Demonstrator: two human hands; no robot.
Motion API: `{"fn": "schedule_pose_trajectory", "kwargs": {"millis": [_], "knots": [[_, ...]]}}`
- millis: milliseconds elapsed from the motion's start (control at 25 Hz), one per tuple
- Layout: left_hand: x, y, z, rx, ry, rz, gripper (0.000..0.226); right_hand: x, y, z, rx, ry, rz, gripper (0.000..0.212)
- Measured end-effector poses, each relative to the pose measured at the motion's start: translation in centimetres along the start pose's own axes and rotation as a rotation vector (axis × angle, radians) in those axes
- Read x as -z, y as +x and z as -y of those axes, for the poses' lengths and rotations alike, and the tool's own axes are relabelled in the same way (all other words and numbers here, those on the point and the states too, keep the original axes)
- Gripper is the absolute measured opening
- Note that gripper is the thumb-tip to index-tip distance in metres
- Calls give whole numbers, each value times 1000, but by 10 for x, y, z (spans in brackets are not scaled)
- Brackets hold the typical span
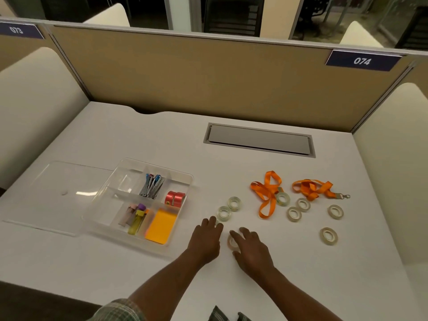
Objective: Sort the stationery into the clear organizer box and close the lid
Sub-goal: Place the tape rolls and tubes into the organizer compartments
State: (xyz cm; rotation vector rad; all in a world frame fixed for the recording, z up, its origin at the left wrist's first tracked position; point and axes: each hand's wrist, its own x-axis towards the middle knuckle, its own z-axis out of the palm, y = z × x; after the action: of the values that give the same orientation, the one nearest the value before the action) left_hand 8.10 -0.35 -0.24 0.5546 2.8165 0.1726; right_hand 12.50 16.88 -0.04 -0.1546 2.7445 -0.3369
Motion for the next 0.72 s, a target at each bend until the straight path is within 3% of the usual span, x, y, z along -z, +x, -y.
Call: {"fn": "schedule_pose_trajectory", "kwargs": {"millis": [440, 720], "knots": [[-10, -2, -2, 63, 24, 39, 56, 3, 8, -5, 50, 70, -49, 62], [-1, 0, 10, 41, -159, -35, 47, 17, 19, 13, -101, 706, -119, 46]]}}
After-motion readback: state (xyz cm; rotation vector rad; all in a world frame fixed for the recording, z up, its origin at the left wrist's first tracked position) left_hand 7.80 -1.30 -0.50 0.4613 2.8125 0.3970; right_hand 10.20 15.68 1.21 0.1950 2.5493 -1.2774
